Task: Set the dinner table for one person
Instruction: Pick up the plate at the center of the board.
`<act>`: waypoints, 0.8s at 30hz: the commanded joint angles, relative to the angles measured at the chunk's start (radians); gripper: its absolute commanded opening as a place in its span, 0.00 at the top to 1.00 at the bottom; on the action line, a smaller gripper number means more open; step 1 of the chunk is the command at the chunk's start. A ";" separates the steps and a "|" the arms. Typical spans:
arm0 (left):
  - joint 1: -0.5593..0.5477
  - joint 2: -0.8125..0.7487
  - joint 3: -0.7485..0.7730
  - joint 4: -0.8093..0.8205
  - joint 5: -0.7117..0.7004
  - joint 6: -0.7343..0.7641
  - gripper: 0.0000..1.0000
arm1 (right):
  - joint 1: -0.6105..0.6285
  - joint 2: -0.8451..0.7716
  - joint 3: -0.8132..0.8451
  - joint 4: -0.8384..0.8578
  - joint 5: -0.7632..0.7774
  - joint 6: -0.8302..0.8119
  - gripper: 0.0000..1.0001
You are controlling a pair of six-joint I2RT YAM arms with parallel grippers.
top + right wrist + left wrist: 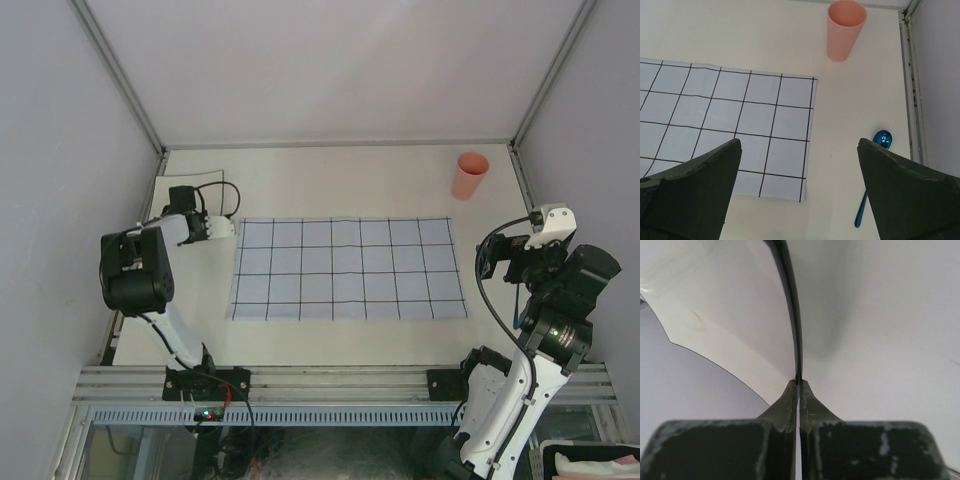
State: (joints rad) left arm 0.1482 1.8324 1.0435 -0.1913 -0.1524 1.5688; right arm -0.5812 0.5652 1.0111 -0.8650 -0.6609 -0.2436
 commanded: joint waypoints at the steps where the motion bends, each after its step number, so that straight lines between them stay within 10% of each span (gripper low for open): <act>1: -0.031 -0.129 -0.029 -0.053 -0.008 -0.060 1.00 | -0.005 -0.001 0.019 0.033 -0.026 0.004 0.00; 21: -0.083 -0.206 -0.017 -0.154 -0.011 -0.169 1.00 | -0.005 -0.027 -0.004 0.024 -0.030 -0.019 0.00; 24: -0.083 -0.190 -0.040 -0.120 -0.010 -0.161 0.74 | -0.006 -0.031 -0.005 0.022 -0.028 -0.023 0.00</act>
State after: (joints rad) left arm 0.0658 1.6314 1.0027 -0.3397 -0.1558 1.4216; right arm -0.5812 0.5453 1.0084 -0.8650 -0.6807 -0.2512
